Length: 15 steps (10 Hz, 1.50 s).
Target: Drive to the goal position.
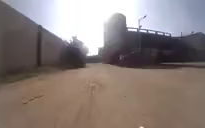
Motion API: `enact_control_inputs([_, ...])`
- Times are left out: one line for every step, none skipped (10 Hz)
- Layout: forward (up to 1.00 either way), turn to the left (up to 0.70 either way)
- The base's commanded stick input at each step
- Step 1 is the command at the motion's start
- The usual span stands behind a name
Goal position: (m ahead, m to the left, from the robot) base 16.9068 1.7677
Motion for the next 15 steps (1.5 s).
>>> enact_control_inputs([1.0, 0.0])
enact_control_inputs([1.0, 0.0])
enact_control_inputs([1.0, 0.0])
enact_control_inputs([1.0, 0.0])
enact_control_inputs([1.0, 0.0])
enact_control_inputs([1.0, 0.0])
enact_control_inputs([1.0, 0.0])
enact_control_inputs([1.0, 0.0])
enact_control_inputs([1.0, 0.0])
enact_control_inputs([1.0, 0.0])
enact_control_inputs([1.0, 0.0])
enact_control_inputs([1.0, 0.0])
enact_control_inputs([1.0, 0.0])
enact_control_inputs([1.0, 0.0])
enact_control_inputs([1.0, 0.0])
